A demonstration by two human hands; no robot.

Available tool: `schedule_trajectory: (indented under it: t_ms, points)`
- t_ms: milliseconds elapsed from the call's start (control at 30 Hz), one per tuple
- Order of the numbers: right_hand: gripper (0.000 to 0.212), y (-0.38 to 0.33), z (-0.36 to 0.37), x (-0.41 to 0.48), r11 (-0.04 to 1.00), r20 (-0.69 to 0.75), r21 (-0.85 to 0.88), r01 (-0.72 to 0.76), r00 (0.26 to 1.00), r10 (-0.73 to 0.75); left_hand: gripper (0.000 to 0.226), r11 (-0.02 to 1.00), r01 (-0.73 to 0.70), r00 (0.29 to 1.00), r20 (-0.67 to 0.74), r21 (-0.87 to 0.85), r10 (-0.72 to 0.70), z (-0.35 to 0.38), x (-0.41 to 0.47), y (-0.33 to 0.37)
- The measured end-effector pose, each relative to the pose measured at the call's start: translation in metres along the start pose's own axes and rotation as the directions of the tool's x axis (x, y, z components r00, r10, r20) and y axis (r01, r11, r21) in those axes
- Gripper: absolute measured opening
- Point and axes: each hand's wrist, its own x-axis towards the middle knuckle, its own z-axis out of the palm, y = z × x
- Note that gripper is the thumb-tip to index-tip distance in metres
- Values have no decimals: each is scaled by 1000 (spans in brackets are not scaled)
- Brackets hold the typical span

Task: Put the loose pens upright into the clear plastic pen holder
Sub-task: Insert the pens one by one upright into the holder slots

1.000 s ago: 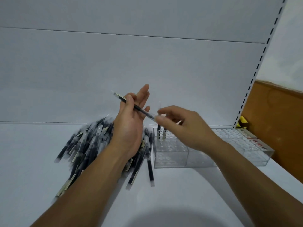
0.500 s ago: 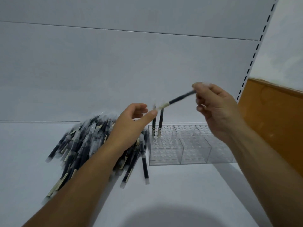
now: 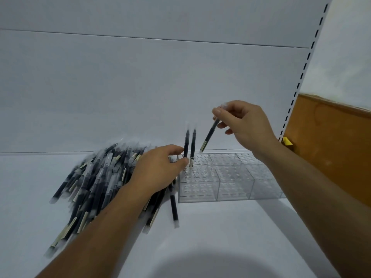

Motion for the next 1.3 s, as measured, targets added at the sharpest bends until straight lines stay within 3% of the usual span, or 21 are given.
schedule_trajectory:
  t_ms: [233, 433, 800, 1000, 1133, 1300]
  points:
    - [15, -4, 9, 13, 992, 53, -120, 36, 998, -30, 47, 1000, -2, 1000, -1, -15, 1, 2, 3, -2]
    - [26, 4, 26, 14, 878, 317, -477, 45, 940, 124, 48, 1000, -9, 1000, -4, -12, 9, 3, 5, -3]
    - [28, -2, 23, -3, 783, 300, -620, 45, 936, 183, 47, 1000, -22, 999, 25, 16, 22, 1, 4, -3]
    - [21, -18, 18, -37, 726, 188, -685, 60, 977, 97, 43, 1000, -14, 999, -44, 20, 15, -22, 3, 19]
    - [27, -29, 37, -83, 742, 307, -655, 141, 947, 91, 34, 998, 3, 996, -87, 58, 2, -48, -11, 17]
    - [42, -23, 67, -132, 661, 410, -697, 276, 910, 52, 30, 996, 70, 977, -203, 56, -57, -71, -52, -8]
